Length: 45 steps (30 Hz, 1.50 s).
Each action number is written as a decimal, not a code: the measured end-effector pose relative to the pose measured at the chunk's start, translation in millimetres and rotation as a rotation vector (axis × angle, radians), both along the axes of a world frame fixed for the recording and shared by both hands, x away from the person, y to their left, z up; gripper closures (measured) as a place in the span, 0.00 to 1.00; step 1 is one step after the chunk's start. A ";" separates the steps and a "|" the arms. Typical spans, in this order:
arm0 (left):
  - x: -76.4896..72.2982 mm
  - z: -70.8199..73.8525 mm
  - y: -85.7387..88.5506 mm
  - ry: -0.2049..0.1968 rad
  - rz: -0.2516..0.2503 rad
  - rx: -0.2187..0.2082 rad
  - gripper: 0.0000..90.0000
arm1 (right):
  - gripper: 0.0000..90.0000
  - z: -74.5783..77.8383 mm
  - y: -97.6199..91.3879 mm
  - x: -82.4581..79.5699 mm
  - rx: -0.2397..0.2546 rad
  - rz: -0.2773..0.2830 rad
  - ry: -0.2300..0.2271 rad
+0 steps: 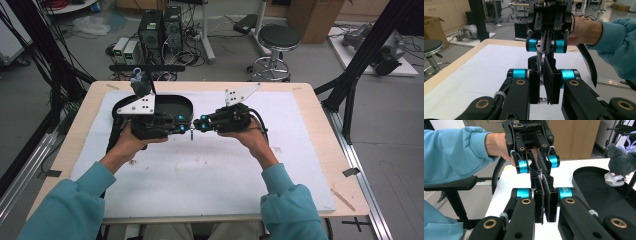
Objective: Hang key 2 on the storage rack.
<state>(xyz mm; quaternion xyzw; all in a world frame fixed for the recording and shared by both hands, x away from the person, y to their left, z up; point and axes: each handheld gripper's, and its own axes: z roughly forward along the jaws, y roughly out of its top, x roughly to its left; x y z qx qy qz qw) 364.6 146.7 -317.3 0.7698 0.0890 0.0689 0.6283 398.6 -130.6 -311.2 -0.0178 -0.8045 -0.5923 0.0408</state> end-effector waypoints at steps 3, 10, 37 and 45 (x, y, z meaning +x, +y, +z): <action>0.0 -0.1 -0.1 -0.003 -0.006 0.005 0.96 | 0.98 -0.2 0.1 0.1 0.002 -0.002 -0.001; 0.2 -0.2 -0.7 0.009 -0.004 0.007 0.97 | 0.98 -0.5 -0.1 0.7 -0.002 0.001 -0.002; 13.6 17.5 25.1 0.011 0.161 0.072 0.98 | 0.01 -11.6 -66.5 -20.6 0.000 -0.428 -0.081; 29.8 34.5 43.2 -0.008 0.257 0.126 0.98 | 0.01 -35.7 -114.7 -40.9 0.060 -0.626 -0.109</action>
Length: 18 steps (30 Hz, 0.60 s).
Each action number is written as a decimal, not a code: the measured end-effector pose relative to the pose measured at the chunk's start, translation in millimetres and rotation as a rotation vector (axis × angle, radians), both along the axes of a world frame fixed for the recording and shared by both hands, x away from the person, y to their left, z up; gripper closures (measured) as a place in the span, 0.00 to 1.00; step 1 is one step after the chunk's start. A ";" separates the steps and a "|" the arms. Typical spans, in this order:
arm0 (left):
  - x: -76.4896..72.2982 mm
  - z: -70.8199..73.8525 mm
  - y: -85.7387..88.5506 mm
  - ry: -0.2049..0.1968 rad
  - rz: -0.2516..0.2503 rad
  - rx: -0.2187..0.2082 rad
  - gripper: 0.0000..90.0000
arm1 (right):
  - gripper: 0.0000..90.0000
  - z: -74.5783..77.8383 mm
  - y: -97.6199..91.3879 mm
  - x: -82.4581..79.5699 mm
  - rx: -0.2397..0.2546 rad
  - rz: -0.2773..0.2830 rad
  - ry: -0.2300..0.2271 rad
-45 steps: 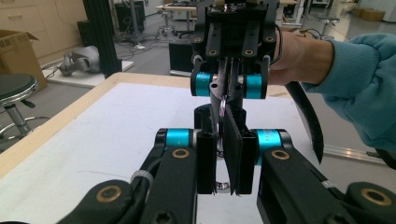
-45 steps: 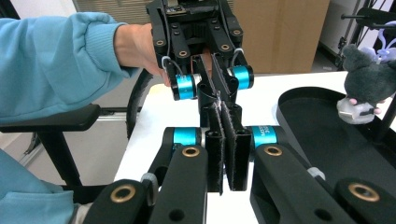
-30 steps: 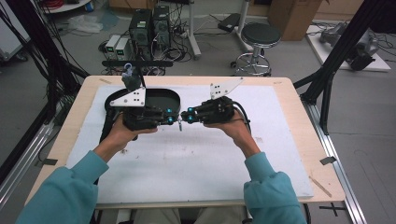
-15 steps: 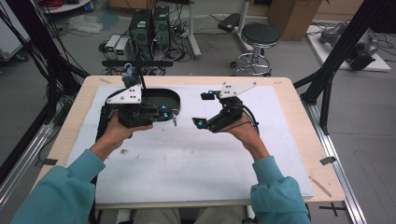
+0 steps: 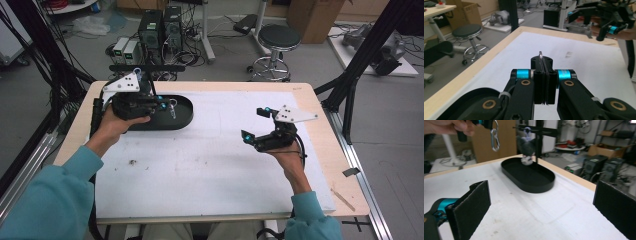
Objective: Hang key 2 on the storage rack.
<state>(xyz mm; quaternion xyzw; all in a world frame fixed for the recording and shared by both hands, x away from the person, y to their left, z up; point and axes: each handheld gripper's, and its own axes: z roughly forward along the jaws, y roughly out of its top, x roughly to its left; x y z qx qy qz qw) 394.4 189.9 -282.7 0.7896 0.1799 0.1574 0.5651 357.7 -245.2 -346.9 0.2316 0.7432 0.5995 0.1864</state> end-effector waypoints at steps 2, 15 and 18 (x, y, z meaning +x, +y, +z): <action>4.8 5.2 4.6 -0.004 0.027 0.011 0.98 | 0.01 -5.7 -6.6 -3.8 0.020 -0.025 -0.012; 36.8 19.0 26.6 0.000 0.143 0.068 0.98 | 0.01 -49.3 -44.2 -24.2 0.100 -0.207 -0.035; 43.6 21.0 28.3 0.004 0.159 0.091 0.98 | 0.01 -56.7 -48.8 -28.8 0.130 -0.222 -0.034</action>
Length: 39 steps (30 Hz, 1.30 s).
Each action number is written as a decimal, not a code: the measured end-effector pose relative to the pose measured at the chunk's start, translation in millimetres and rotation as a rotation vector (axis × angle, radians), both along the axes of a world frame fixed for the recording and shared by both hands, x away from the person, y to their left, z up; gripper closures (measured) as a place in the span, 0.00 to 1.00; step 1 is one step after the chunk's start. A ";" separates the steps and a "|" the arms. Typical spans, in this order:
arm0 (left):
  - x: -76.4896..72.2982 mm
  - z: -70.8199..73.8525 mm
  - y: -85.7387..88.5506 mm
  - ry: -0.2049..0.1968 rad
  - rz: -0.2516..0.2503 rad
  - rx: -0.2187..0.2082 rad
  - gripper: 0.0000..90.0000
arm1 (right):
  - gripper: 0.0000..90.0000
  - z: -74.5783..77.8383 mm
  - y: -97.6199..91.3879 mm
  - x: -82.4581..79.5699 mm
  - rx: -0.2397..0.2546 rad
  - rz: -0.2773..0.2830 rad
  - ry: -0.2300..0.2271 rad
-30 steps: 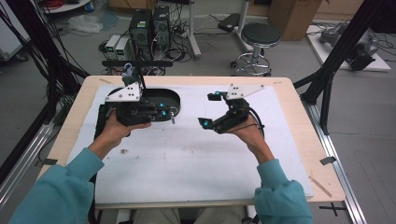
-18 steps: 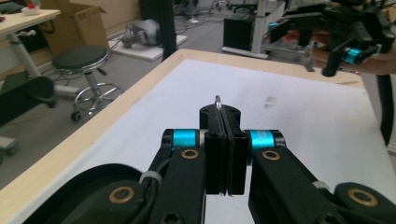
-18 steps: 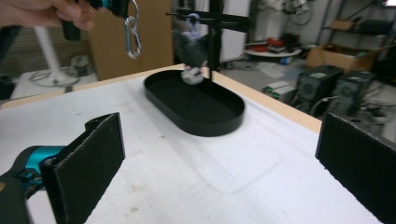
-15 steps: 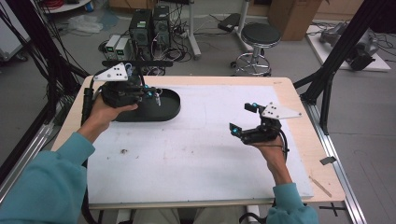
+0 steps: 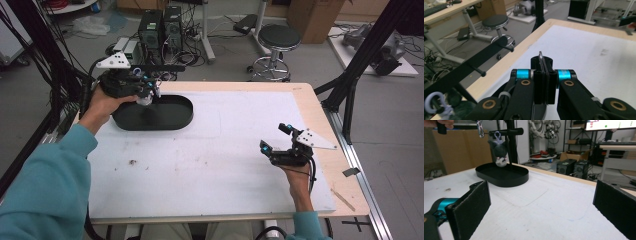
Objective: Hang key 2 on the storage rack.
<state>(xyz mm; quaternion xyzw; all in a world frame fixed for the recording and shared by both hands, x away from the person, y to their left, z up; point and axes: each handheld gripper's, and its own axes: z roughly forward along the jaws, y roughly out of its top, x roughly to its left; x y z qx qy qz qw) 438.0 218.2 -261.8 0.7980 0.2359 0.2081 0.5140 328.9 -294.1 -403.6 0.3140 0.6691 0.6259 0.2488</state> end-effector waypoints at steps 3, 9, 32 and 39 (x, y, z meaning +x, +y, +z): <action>5.7 1.3 2.9 0.005 0.013 0.023 0.98 | 0.01 -0.1 0.1 -1.7 -0.008 -0.022 -0.004; 16.6 1.0 10.2 0.016 0.059 0.030 0.98 | 0.01 1.5 0.5 -4.5 -0.031 -0.045 -0.038; 47.3 -5.8 5.4 0.048 0.100 0.105 0.98 | 0.01 -19.4 -16.1 -22.4 0.006 -0.076 -0.061; 55.6 -4.2 -1.2 0.061 0.104 0.140 0.98 | 0.01 -31.3 -16.8 -24.4 0.020 -0.085 -0.055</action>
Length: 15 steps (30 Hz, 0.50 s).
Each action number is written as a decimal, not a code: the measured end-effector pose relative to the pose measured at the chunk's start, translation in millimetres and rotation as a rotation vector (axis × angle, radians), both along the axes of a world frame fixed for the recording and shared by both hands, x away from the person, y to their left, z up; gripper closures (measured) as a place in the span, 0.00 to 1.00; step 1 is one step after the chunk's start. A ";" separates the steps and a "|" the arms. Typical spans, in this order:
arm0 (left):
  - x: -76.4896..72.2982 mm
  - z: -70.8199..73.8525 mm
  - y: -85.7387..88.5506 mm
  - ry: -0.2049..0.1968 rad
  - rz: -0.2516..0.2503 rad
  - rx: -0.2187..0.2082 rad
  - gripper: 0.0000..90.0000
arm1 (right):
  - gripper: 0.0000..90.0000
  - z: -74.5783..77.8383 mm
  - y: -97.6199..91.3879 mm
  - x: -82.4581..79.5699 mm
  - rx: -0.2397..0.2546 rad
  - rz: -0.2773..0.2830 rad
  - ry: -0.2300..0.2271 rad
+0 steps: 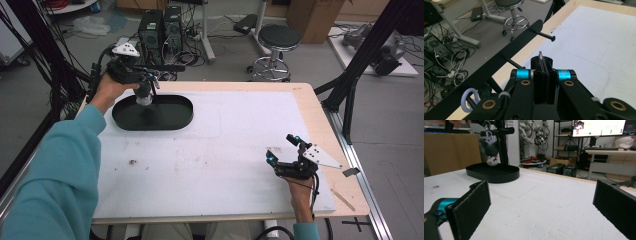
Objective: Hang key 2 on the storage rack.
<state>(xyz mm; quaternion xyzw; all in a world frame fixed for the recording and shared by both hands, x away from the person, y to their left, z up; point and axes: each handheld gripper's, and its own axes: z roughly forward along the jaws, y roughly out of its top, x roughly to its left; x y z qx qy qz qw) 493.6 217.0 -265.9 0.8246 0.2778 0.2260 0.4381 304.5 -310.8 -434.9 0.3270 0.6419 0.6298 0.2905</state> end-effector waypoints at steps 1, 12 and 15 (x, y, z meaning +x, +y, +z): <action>1.1 0.2 -0.3 0.005 -0.001 0.008 0.98 | 0.01 -0.7 0.3 -0.4 0.004 0.002 0.001; 11.3 -8.9 3.1 0.033 0.031 0.009 0.98 | 0.01 -6.1 3.6 -3.5 0.007 0.016 -0.076; 13.5 -10.6 4.1 0.035 0.033 0.006 0.98 | 0.01 -9.8 5.0 -3.8 0.004 0.019 -0.089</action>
